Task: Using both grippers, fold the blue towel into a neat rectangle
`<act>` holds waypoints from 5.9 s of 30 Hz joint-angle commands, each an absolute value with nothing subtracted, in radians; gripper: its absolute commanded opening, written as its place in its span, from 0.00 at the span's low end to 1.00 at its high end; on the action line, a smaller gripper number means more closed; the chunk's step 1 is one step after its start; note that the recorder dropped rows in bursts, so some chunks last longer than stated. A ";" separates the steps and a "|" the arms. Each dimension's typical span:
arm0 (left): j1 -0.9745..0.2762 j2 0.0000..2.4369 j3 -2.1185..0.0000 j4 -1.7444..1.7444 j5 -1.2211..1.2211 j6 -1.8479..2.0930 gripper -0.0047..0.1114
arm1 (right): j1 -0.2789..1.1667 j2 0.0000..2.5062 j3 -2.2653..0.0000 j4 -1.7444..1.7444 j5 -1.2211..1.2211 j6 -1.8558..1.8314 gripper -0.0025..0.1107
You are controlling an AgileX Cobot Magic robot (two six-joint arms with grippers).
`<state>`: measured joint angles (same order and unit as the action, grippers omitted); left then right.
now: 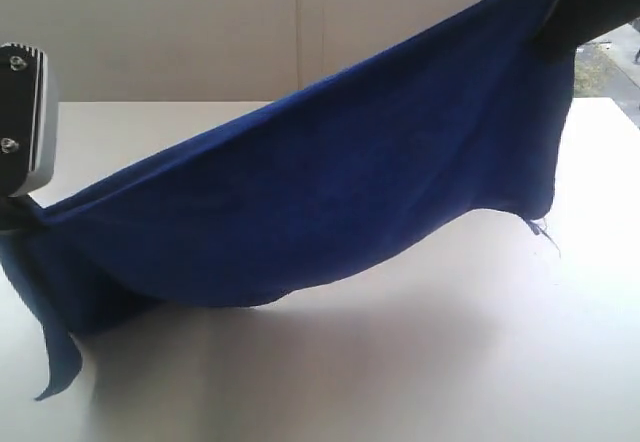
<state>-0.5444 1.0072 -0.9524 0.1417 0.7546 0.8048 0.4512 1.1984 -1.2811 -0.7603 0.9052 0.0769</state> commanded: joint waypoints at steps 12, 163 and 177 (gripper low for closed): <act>-0.548 0.896 -1.098 -0.058 1.088 0.949 0.04 | 0.450 1.069 -1.234 -0.547 1.163 0.022 0.02; -0.351 1.824 -1.146 -0.351 0.676 0.736 0.04 | 0.179 1.971 -1.187 0.052 0.708 -0.432 0.02; -0.351 1.825 -1.035 -0.066 0.541 0.580 0.04 | 0.179 2.025 -1.185 -0.308 0.685 -0.149 0.02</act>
<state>-0.3477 1.8246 -1.0489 -0.1060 0.5354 0.6121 0.1861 1.9950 -1.1966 -0.2723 0.6757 -0.1659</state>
